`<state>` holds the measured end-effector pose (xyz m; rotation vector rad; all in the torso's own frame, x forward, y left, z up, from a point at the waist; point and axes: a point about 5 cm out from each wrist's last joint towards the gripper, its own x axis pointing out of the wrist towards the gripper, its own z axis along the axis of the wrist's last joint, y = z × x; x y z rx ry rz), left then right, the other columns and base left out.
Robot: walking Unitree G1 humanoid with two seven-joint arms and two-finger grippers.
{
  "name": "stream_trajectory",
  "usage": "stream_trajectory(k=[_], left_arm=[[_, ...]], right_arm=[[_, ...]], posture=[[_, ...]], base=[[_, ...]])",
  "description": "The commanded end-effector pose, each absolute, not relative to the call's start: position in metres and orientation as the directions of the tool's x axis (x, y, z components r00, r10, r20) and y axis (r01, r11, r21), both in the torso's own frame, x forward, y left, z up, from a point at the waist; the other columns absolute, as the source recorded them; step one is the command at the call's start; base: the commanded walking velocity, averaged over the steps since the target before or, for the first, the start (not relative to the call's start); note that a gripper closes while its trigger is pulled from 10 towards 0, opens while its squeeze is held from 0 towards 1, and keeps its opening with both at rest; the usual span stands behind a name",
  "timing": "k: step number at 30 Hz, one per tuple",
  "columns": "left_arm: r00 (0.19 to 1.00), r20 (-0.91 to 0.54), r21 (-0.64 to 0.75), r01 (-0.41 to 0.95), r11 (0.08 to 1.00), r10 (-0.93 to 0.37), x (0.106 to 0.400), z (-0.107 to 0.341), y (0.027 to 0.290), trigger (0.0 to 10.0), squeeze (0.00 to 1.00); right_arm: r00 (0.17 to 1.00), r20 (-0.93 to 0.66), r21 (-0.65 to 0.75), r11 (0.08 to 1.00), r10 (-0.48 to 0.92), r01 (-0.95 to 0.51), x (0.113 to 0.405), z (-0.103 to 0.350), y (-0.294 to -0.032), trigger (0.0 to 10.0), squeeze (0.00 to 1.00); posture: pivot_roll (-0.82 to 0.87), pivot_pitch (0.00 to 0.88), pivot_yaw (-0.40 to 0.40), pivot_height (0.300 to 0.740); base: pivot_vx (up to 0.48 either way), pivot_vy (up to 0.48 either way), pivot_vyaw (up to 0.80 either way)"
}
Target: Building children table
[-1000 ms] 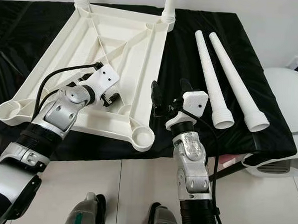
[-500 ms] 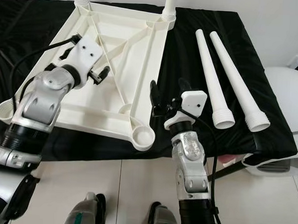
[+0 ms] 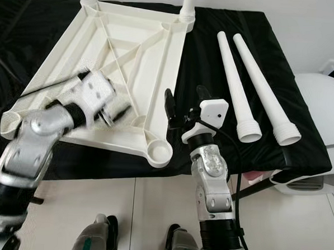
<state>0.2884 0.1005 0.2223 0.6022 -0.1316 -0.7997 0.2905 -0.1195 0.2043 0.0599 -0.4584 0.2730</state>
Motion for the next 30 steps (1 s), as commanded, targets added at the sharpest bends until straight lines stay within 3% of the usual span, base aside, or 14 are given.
stream_trajectory(k=[1, 9, 16, 30], left_arm=[[0.649, -0.131, 0.558, 0.673, 0.485, -0.75, 0.28, 0.22, 0.096, 10.0, 0.0], [0.563, -0.222, 0.558, 0.743, 0.371, -0.796, 0.267, 0.204, 0.092, 10.0, 0.0], [0.561, -0.324, 0.597, 0.746, 0.295, -0.762, 0.268, 0.189, 0.102, 10.0, 0.0], [0.686, -0.288, 0.654, 0.651, 0.386, -0.668, 0.291, 0.191, 0.106, 10.0, 0.0]], right_arm=[[0.861, 0.443, 0.002, 0.96, 0.251, -0.281, 0.291, 0.202, -0.119, 10.0, 0.0], [0.861, 0.445, 0.001, 0.962, 0.245, -0.274, 0.29, 0.202, -0.119, 10.0, 0.0], [0.86, 0.449, 0.001, 0.963, 0.241, -0.27, 0.291, 0.203, -0.12, 10.0, 0.0], [0.86, 0.454, 0.007, 0.965, 0.231, -0.262, 0.289, 0.203, -0.12, 10.0, 0.0]], posture=[[0.12, 0.179, -0.004, 0.74], [0.11, 0.178, 0.003, 0.74], [0.11, 0.176, 0.006, 0.74], [0.09, 0.167, 0.016, 0.74]], base=[[0.0, 0.0, 0.0], [0.0, 0.0, 0.0], [0.0, 0.0, 0.0], [0.0, 0.0, 0.0]])
